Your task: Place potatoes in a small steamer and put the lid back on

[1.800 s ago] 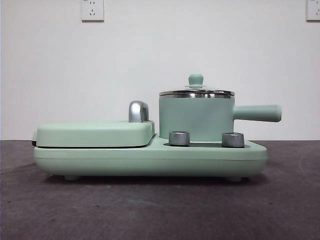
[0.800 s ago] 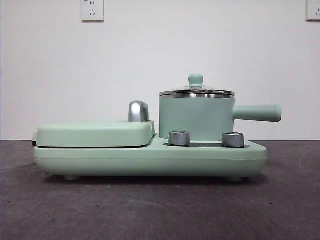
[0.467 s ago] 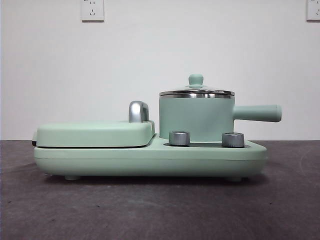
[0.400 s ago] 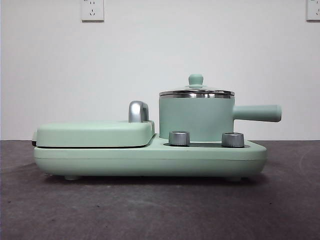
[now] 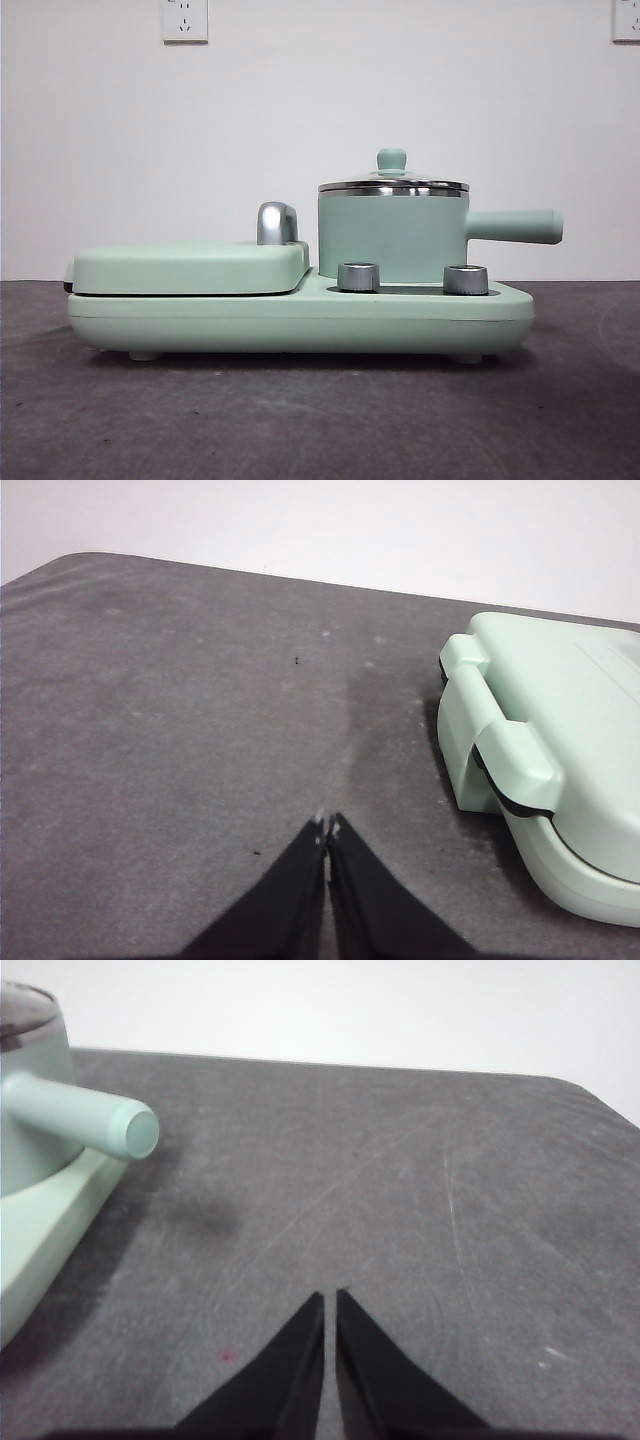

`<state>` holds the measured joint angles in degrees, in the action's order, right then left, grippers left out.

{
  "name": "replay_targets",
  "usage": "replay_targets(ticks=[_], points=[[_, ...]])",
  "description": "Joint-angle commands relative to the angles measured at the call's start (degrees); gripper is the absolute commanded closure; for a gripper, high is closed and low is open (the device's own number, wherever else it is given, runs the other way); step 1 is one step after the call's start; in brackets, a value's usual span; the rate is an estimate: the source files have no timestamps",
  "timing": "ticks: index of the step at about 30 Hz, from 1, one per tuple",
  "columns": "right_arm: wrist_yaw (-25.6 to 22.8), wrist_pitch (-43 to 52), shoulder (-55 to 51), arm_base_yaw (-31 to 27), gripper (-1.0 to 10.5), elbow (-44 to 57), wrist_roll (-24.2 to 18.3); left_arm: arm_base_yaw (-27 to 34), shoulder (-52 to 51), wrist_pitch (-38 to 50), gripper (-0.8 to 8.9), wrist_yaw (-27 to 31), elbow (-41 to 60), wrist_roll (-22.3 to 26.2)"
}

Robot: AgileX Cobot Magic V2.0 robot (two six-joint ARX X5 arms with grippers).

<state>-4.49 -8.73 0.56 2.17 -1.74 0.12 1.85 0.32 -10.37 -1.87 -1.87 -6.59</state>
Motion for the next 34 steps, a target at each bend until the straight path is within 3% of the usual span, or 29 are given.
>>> replay_targets(ticks=[1,5,34], points=[[0.35,0.39,-0.35,-0.37,9.3,1.05,2.69,0.02,-0.13,-0.35,8.07,-0.61,1.09,0.98],[0.68,0.07,-0.35,-0.31,9.3,1.05,5.7,0.02,-0.04,-0.42,8.07,-0.61,1.07,0.98],[0.39,0.61,-0.35,-0.22,9.3,1.03,5.7,0.02,-0.09,-0.35,8.07,-0.61,1.07,0.98]])
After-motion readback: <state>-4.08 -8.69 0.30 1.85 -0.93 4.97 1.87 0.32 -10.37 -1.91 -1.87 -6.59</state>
